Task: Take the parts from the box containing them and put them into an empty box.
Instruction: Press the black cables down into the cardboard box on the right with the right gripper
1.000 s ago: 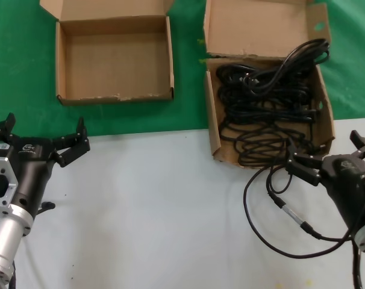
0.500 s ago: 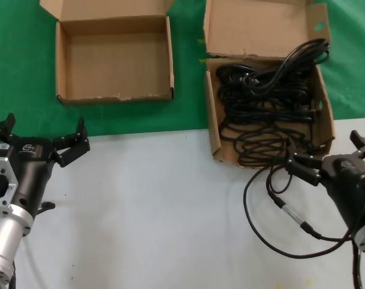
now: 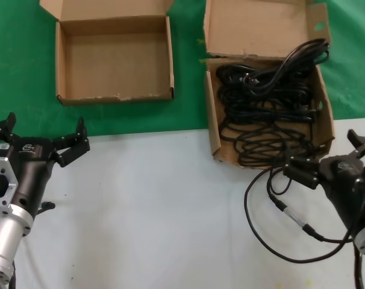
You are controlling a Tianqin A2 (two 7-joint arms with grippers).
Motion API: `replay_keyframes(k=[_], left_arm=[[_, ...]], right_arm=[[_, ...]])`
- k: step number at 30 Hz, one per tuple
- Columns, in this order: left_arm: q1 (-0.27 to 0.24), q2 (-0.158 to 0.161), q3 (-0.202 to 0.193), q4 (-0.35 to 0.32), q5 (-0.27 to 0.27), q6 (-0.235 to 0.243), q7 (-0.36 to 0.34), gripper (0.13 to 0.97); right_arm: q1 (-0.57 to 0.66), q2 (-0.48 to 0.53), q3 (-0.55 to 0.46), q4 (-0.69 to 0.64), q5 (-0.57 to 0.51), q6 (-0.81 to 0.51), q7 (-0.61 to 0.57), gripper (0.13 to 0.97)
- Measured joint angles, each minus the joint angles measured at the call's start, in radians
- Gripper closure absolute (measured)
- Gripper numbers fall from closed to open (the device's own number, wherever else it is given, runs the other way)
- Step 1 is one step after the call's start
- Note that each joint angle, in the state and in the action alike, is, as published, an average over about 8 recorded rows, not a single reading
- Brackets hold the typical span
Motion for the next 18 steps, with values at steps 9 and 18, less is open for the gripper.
replay_keyframes(k=[9, 18], left_arm=[[0.0, 0.0, 0.0, 0.0, 0.0, 0.0, 0.0, 0.165], [0.0, 0.0, 0.0, 0.0, 0.0, 0.0, 0.0, 0.264]], right_arm=[[-0.012, 0.135, -0.042, 0.093, -0.133, -0.062, -0.051, 0.129], [0.067, 0.303, -0.052, 0.161, -0.449, -0.275, -0.037, 0.129]])
